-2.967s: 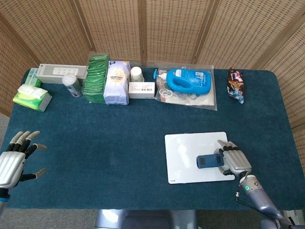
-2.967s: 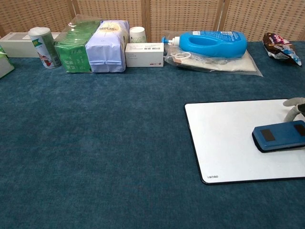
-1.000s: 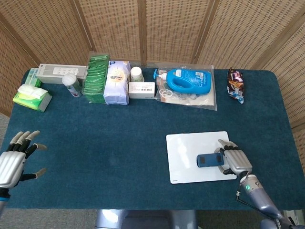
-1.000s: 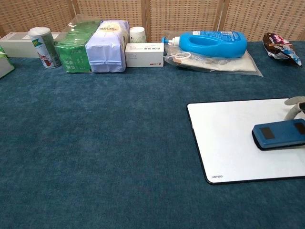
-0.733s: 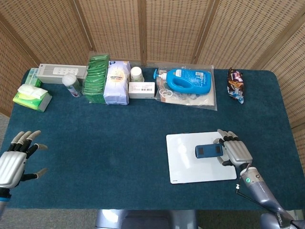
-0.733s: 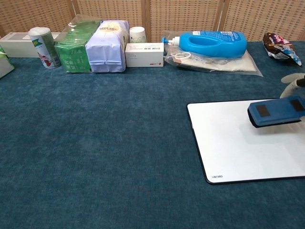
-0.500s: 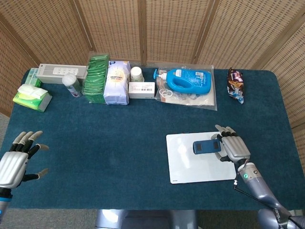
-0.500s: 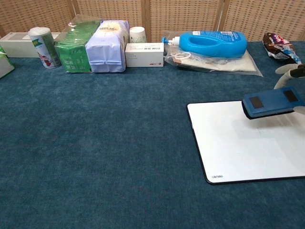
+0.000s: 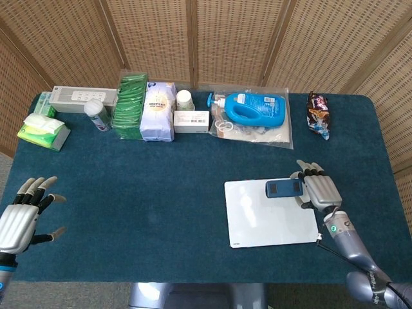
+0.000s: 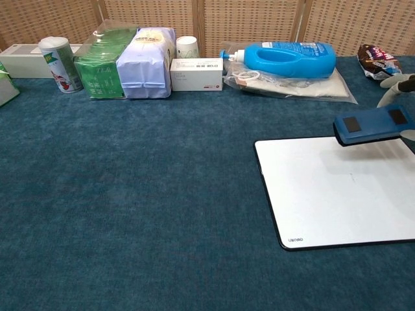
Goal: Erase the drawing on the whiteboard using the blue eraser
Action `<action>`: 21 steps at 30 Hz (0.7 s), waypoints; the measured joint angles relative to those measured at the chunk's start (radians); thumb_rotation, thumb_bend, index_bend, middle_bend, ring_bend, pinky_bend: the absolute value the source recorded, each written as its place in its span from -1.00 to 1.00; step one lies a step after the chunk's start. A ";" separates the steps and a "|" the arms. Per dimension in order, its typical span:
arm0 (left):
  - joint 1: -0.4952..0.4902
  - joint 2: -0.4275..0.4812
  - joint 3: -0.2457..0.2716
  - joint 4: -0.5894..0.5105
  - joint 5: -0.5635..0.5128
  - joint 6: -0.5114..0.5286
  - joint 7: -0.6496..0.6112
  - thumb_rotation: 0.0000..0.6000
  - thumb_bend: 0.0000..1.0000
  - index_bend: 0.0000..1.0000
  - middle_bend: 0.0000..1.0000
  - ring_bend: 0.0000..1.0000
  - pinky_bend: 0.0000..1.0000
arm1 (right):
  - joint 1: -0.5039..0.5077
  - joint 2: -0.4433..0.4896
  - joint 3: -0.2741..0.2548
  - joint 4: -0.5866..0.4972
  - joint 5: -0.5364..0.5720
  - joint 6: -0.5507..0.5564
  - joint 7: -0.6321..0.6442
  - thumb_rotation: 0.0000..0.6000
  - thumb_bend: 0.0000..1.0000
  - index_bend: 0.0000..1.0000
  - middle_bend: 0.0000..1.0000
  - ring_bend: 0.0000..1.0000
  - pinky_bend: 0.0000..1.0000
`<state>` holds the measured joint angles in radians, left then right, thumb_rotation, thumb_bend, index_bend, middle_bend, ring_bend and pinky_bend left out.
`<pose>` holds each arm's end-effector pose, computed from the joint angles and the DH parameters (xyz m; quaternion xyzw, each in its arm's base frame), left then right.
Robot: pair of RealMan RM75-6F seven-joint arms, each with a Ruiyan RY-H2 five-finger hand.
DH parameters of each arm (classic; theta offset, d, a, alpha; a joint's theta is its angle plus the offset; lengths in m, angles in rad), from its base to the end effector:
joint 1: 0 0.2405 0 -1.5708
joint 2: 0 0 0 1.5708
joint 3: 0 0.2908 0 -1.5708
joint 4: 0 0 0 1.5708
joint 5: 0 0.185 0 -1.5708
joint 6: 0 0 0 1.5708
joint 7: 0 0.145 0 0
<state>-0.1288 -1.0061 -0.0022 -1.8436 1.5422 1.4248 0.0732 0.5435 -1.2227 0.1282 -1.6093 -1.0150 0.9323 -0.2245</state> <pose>-0.2877 0.1823 0.2002 -0.6320 -0.4064 -0.3897 0.5324 -0.2817 -0.3257 0.1139 0.6727 -0.4727 0.2844 0.4931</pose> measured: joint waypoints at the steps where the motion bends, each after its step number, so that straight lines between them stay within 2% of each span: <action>1: 0.000 -0.001 -0.001 0.000 -0.002 -0.001 0.001 1.00 -0.65 -0.30 -0.79 -0.89 -1.00 | 0.001 0.000 0.002 0.005 0.006 -0.001 0.000 1.00 -0.25 -0.54 -1.00 -1.00 -1.00; 6: 0.000 -0.003 -0.001 0.000 -0.006 -0.003 0.003 1.00 -0.65 -0.30 -0.79 -0.89 -1.00 | 0.002 0.000 0.009 0.031 0.023 -0.001 0.005 1.00 -0.25 -0.79 -1.00 -1.00 -1.00; 11: -0.006 -0.007 -0.002 0.004 -0.016 -0.017 0.006 1.00 -0.65 -0.30 -0.79 -0.89 -1.00 | 0.000 0.010 0.011 0.051 0.059 -0.005 0.001 1.00 -0.25 -0.89 -1.00 -1.00 -1.00; 21: -0.009 -0.006 -0.008 0.005 -0.029 -0.021 0.001 1.00 -0.66 -0.31 -0.79 -0.89 -1.00 | -0.023 0.046 0.024 0.024 0.041 0.050 0.022 1.00 -0.25 -0.91 -1.00 -1.00 -1.00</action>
<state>-0.1383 -1.0124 -0.0098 -1.8385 1.5137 1.4034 0.0742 0.5202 -1.1770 0.1526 -1.5855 -0.9738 0.9820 -0.2028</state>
